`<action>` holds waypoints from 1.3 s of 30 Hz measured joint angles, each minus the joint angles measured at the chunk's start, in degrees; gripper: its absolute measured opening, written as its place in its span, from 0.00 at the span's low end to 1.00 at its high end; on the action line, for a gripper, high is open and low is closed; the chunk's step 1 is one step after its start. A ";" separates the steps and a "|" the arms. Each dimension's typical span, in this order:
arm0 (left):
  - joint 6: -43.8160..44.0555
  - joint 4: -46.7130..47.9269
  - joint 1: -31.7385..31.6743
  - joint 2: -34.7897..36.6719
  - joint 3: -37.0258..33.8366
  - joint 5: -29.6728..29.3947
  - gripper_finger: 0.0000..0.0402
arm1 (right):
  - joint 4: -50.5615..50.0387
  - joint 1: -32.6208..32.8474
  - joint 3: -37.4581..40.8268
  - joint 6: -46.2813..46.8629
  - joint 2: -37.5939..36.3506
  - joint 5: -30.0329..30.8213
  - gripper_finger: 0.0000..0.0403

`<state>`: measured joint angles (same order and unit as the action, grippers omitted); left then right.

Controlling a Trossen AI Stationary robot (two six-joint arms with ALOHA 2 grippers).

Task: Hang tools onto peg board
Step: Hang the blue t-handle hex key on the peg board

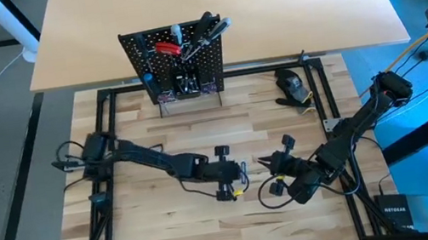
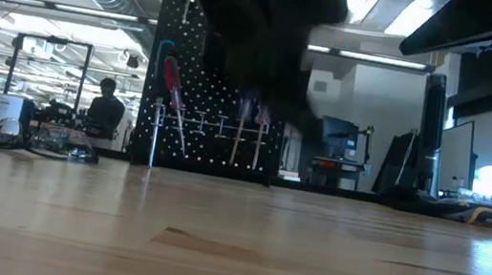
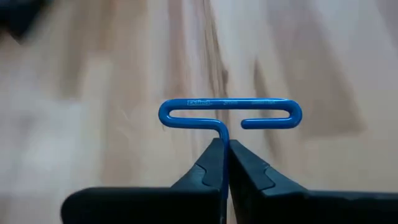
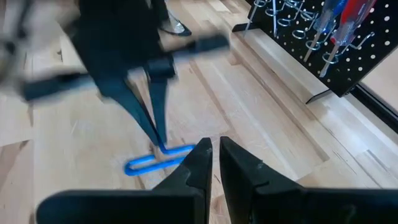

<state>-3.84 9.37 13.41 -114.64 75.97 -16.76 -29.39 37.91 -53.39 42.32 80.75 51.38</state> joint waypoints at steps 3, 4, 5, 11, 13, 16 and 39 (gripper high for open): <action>-0.23 0.66 1.75 3.68 0.23 -2.97 0.00 | -0.07 0.00 -0.02 0.09 0.00 -0.41 0.08; -0.30 0.91 2.33 4.65 0.22 -3.98 0.00 | -0.17 0.00 -0.02 0.09 0.00 -0.40 0.08; -0.66 1.16 2.95 5.77 0.21 -5.03 0.00 | -0.14 0.00 -0.02 0.09 0.00 -0.40 0.08; -1.50 0.89 5.70 14.15 -2.03 -12.87 0.00 | -0.33 0.00 -0.02 0.09 0.00 -0.40 0.08; -0.71 -2.01 5.77 17.67 -6.09 -14.62 0.00 | -0.31 0.00 -0.02 0.09 0.00 -0.39 0.08; 0.46 -7.35 5.14 24.17 -12.43 -17.11 0.00 | -0.39 -0.02 -0.02 0.57 0.00 0.61 0.08; -16.38 -41.67 -9.69 43.26 -25.93 -26.26 0.00 | 25.58 -11.59 12.39 0.76 2.82 4.14 0.08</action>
<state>-20.23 -32.30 3.72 -71.37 50.04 -43.03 -3.81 26.32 -40.99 43.09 83.57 55.52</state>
